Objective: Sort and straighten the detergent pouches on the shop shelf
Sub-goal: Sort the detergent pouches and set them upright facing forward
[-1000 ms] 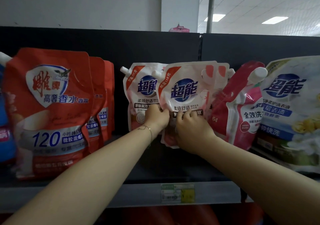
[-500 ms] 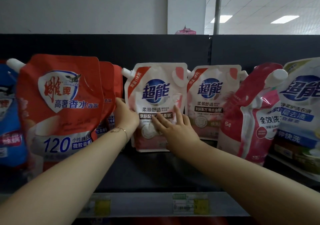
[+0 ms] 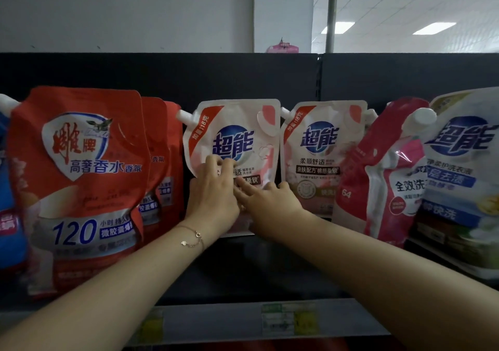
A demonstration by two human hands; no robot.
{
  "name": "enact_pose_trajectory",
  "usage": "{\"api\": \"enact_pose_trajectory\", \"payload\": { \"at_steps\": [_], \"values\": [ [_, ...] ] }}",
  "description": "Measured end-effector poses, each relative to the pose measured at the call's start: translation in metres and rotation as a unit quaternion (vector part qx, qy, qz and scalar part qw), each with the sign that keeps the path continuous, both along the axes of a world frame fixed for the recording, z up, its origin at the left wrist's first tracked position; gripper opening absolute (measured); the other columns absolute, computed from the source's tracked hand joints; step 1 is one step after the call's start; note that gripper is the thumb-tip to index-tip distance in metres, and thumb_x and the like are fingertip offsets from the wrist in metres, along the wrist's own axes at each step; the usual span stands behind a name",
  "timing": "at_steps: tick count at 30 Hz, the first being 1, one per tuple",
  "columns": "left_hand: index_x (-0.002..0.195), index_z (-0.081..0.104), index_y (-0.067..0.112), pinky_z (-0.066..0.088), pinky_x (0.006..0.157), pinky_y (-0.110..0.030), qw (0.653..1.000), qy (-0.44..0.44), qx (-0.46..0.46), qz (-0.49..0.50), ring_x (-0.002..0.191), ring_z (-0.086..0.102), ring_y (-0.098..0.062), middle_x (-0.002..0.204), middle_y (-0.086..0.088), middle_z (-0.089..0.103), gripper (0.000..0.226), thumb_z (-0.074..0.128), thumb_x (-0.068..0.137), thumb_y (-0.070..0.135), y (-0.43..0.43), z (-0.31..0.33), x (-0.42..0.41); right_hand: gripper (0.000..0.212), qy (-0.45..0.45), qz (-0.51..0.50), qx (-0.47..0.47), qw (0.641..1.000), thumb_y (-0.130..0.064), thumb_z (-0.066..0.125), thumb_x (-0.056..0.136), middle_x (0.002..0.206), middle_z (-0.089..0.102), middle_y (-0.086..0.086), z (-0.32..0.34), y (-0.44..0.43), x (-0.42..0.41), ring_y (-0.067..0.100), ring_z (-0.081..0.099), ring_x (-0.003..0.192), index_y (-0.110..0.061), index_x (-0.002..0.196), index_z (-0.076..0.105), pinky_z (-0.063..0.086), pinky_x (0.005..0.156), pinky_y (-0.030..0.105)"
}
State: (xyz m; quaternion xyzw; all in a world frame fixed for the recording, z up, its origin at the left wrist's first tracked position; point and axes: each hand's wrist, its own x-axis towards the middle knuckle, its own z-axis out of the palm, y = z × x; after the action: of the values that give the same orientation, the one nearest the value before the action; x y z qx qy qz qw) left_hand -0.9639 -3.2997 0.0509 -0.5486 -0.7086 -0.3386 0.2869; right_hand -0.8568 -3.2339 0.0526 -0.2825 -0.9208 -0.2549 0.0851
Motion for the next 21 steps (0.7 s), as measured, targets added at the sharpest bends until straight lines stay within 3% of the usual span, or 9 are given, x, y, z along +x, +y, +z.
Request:
{"api": "enact_pose_trajectory", "payload": {
  "at_steps": [3,6,11,15,19,21],
  "values": [
    [0.114,0.045,0.019,0.049,0.085,-0.041,0.998,-0.04,-0.014,-0.045,0.103,0.053,-0.023,0.117,-0.002,0.044,0.034,0.056,0.083,0.01,0.003,0.004,0.016,0.072,-0.003,0.017,0.025,1.0,-0.038,0.056,0.091,0.156,0.022,0.007,-0.001,-0.01,0.024,0.032,0.035,0.133,-0.016,0.15,0.02,0.033,0.101,0.048],
    [0.105,0.049,0.019,0.047,0.085,-0.042,0.996,-0.048,-0.034,-0.07,0.1,0.054,-0.02,0.112,0.001,0.049,0.023,0.056,0.084,0.013,0.009,0.0,0.031,0.046,0.018,0.048,0.056,0.997,-0.032,0.051,0.093,0.134,0.051,0.008,-0.004,-0.018,0.054,0.028,0.047,0.12,-0.011,0.133,0.046,0.036,0.096,0.043],
    [0.108,0.055,0.019,0.051,0.087,-0.035,0.968,-0.09,-0.129,-0.198,0.097,0.055,-0.015,0.108,0.001,0.055,0.017,0.057,0.091,0.018,0.019,-0.003,0.075,0.035,0.043,0.052,0.043,0.997,-0.033,0.047,0.094,0.122,0.059,0.005,-0.007,-0.023,0.109,0.025,0.052,0.112,-0.014,0.119,0.06,0.042,0.094,0.04],
    [0.124,0.046,0.019,0.047,0.089,-0.027,0.911,-0.186,-0.241,-0.279,0.105,0.056,-0.015,0.108,0.004,0.054,0.04,0.061,0.088,0.014,0.025,0.005,0.113,0.031,0.074,0.047,0.028,0.996,-0.034,0.049,0.093,0.118,0.06,0.002,-0.009,-0.027,0.151,0.023,0.054,0.106,-0.016,0.113,0.065,0.041,0.078,0.032],
    [0.132,0.033,0.017,0.04,0.08,-0.016,0.877,-0.262,-0.248,-0.318,0.115,0.051,-0.014,0.114,0.005,0.048,0.06,0.069,0.085,0.018,0.028,0.003,0.14,0.029,0.097,0.014,0.031,0.995,-0.038,0.045,0.094,0.102,0.061,-0.003,-0.012,-0.035,0.186,0.018,0.057,0.092,-0.02,0.1,0.067,0.034,0.064,0.027],
    [0.121,0.032,0.023,0.037,0.085,-0.019,0.876,-0.287,-0.222,-0.317,0.115,0.049,-0.012,0.111,0.009,0.047,0.057,0.073,0.082,0.022,0.029,0.0,0.153,0.029,0.122,-0.007,0.019,0.992,-0.038,0.046,0.093,0.099,0.061,-0.003,-0.015,-0.037,0.2,0.019,0.059,0.092,-0.019,0.098,0.067,0.034,0.065,0.027]
  ]
}}
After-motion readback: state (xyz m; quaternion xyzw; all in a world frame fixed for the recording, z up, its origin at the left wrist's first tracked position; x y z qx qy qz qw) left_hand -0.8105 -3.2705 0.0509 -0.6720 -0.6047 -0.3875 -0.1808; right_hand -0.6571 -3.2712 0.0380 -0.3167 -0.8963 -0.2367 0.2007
